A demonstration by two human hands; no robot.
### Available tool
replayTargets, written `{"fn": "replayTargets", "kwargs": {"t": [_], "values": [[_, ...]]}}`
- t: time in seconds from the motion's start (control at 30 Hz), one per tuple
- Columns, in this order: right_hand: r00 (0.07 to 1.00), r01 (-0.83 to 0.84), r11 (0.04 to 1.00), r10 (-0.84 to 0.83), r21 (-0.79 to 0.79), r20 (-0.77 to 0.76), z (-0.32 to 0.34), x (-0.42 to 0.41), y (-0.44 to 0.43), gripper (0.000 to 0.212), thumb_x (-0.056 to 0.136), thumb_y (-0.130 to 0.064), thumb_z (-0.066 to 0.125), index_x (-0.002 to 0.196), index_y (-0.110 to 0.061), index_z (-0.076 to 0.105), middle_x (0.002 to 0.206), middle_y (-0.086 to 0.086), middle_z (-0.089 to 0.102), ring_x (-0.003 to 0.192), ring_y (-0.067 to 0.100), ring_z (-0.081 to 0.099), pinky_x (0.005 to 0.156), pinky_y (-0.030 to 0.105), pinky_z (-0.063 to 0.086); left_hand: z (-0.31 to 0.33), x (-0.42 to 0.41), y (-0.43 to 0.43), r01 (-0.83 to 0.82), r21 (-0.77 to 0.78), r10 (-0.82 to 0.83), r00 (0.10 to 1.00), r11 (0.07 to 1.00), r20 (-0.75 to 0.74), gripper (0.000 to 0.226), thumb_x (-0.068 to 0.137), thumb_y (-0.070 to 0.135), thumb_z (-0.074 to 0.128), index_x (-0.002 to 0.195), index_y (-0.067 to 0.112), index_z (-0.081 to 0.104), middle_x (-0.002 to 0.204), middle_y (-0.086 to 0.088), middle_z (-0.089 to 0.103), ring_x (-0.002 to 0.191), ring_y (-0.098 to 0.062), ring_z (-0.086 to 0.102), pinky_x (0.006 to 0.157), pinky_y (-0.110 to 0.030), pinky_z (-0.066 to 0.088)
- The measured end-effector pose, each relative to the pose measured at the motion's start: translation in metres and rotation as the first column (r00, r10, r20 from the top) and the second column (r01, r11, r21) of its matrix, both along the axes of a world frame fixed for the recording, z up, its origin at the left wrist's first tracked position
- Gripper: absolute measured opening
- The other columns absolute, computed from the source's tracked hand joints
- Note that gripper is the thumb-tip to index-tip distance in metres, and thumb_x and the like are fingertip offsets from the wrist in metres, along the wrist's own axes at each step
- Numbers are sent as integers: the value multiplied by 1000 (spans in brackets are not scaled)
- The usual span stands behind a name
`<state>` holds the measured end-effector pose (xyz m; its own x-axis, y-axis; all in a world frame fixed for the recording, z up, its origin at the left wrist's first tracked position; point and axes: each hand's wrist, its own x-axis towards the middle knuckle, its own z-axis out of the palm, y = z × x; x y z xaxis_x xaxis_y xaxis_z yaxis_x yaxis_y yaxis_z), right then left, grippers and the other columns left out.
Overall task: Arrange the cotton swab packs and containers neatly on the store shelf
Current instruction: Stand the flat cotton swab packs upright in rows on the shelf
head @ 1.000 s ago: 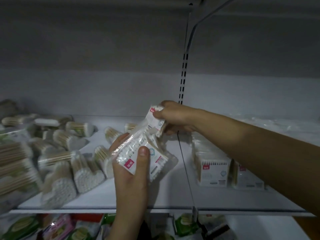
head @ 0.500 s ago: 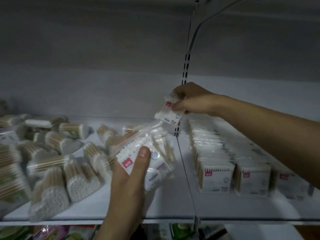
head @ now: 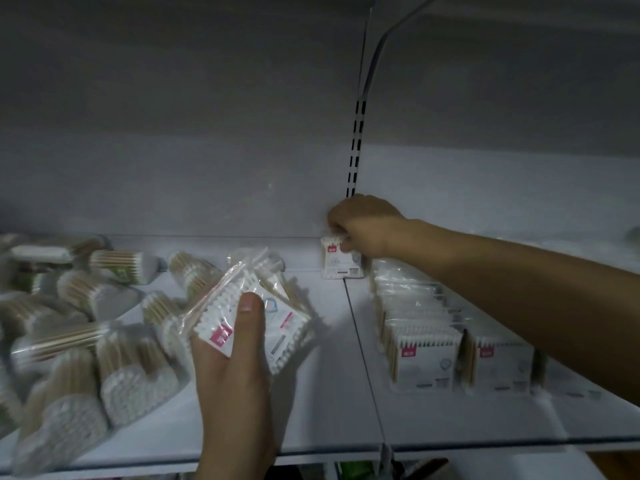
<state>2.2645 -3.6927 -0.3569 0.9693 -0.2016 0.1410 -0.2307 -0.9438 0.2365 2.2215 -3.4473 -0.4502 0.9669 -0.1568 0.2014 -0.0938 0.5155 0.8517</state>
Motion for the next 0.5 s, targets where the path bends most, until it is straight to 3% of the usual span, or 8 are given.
{"fn": "replayTargets", "kwargs": {"t": [0.1, 0.17, 0.23, 0.33, 0.37, 0.43, 0.47, 0.5], "values": [[1000, 24, 995, -22, -94, 18, -6, 6, -1, 16, 86, -9, 69, 96, -14, 57, 107, 10, 64, 95, 29, 62, 75, 34, 49, 1, -1, 3, -6, 84, 0, 997, 996, 81, 14, 100, 21, 60, 109, 32, 59, 78, 40, 68, 77, 22, 64, 61, 3, 43], [999, 32, 992, -31, -121, 17, -7, 7, 2, 19, 88, -6, 67, 104, -10, 58, 109, 11, 63, 95, 30, 61, 71, 33, 44, 5, 3, 4, -22, 124, 8, 994, 992, 111, 17, 99, 24, 61, 115, 31, 57, 80, 39, 69, 78, 21, 64, 65, 1, 45], [999, 29, 993, -23, -113, 49, -1, 2, 7, 24, 90, -15, 68, 111, -11, 55, 112, 11, 62, 96, 30, 60, 71, 33, 42, 11, 8, 1, -43, 124, 25, 989, 991, 142, 25, 95, 30, 63, 120, 31, 58, 91, 26, 75, 86, 8, 71, 77, -14, 56], [968, -41, 997, 22, 72, 248, 18, -15, 19, 29, 99, -39, 59, 119, -18, 57, 110, 1, 63, 97, 22, 62, 76, 32, 46, 24, 14, -6, 26, 128, -48, 983, 991, 178, 42, 86, 38, 65, 122, 17, 63, 93, -2, 78, 83, -19, 77, 63, -37, 63], [943, -117, 962, 30, 247, 332, 27, -23, 27, 26, 101, -41, 55, 117, -21, 60, 105, -3, 64, 91, 16, 63, 74, 29, 46, 30, 19, -10, 52, 143, -78, 981, 988, 178, 44, 86, 38, 66, 121, 12, 64, 90, -7, 77, 79, -21, 77, 57, -36, 62], [898, -320, 721, 24, 615, 439, 44, -38, 44, 20, 103, -38, 51, 113, -24, 63, 96, -4, 68, 77, 10, 66, 66, 27, 47, 42, 31, -21, 98, 207, -141, 968, 973, 205, 39, 89, 40, 65, 114, 9, 67, 85, -8, 77, 71, -19, 76, 49, -30, 57], [893, -377, 595, 30, 710, 449, 51, -44, 51, 19, 103, -37, 52, 114, -25, 63, 94, -2, 70, 74, 11, 67, 62, 28, 50, 49, 37, -26, 122, 238, -176, 959, 964, 220, 37, 92, 41, 63, 111, 10, 68, 83, -7, 77, 68, -17, 75, 47, -27, 55], [896, -401, 535, 61, 744, 439, 55, -50, 55, 20, 103, -37, 54, 117, -27, 62, 95, 0, 70, 75, 13, 68, 61, 29, 53, 56, 43, -31, 138, 268, -205, 949, 953, 239, 38, 93, 45, 60, 110, 13, 69, 81, -5, 77, 67, -14, 75, 47, -26, 54]]}}
